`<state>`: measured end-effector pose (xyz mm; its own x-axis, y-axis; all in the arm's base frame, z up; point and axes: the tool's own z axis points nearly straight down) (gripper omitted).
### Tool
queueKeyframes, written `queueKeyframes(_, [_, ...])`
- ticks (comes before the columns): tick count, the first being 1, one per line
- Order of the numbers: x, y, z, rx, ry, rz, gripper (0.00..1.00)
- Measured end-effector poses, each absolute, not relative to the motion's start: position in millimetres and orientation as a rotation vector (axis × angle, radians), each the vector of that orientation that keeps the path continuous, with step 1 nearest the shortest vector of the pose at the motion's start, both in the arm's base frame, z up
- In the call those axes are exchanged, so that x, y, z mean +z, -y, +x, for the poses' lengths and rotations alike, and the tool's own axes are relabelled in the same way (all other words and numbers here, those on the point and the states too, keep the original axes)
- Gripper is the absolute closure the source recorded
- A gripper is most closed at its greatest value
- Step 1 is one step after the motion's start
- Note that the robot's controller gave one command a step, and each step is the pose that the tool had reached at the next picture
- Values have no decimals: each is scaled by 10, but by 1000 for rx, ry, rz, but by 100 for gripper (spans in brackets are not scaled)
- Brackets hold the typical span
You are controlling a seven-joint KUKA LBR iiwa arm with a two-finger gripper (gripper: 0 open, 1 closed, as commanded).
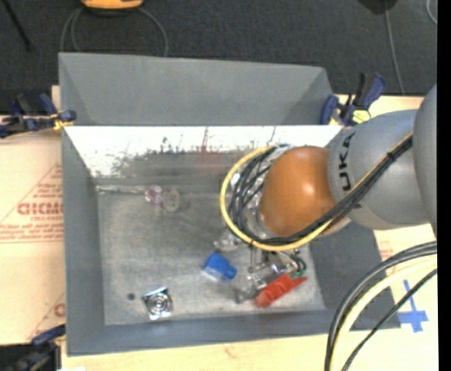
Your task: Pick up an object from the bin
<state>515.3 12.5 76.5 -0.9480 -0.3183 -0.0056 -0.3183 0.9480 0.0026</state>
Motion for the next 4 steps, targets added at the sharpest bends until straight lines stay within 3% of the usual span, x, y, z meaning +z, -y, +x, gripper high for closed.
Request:
queueKeyframes(1, [792, -647, 4951, 4, -3125, -285, 0])
queueKeyframes(2, [761, -567, 4926, 14, -3129, -67, 0])
queueKeyframes(3, [836, -219, 5282, -4, -3112, -385, 0])
queueKeyframes(4, [831, -231, 5272, -1, -3115, -381, 100])
